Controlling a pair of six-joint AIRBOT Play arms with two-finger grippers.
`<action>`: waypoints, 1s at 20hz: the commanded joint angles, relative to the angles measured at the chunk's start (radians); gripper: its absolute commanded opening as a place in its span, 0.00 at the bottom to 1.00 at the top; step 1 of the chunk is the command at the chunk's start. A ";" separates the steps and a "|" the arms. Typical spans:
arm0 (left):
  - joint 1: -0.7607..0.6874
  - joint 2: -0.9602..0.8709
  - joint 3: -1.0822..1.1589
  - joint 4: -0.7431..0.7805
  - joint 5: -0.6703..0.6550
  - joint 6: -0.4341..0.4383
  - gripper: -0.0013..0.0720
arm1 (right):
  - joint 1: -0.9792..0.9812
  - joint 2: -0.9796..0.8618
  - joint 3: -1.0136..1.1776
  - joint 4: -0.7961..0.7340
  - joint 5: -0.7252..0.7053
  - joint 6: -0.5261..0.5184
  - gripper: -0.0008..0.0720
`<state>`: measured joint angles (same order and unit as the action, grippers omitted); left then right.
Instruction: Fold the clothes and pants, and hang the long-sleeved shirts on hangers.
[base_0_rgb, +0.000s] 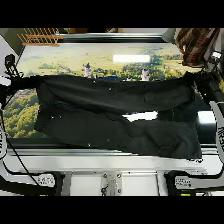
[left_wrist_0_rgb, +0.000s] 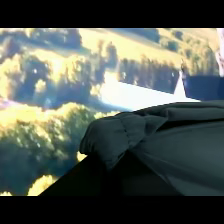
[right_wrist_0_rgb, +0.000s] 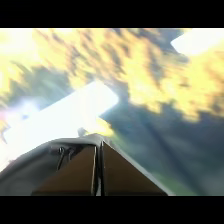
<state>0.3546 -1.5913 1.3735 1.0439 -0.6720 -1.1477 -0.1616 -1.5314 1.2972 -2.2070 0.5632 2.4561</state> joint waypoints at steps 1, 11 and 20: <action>-0.042 -0.054 0.001 0.000 0.217 -0.002 0.04 | -0.043 -0.084 0.033 0.001 -0.246 0.295 0.04; 0.034 -0.032 0.144 0.004 -0.047 -0.107 0.95 | -0.127 0.042 0.160 0.005 -0.185 0.287 0.90; 0.260 0.323 -0.433 0.192 -0.302 -0.311 0.95 | -0.075 0.530 -0.229 0.688 0.183 -0.589 0.90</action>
<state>0.5514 -1.3804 1.1484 1.1866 -0.9257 -1.3991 -0.2417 -1.1515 1.2182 -1.8877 0.6548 2.1693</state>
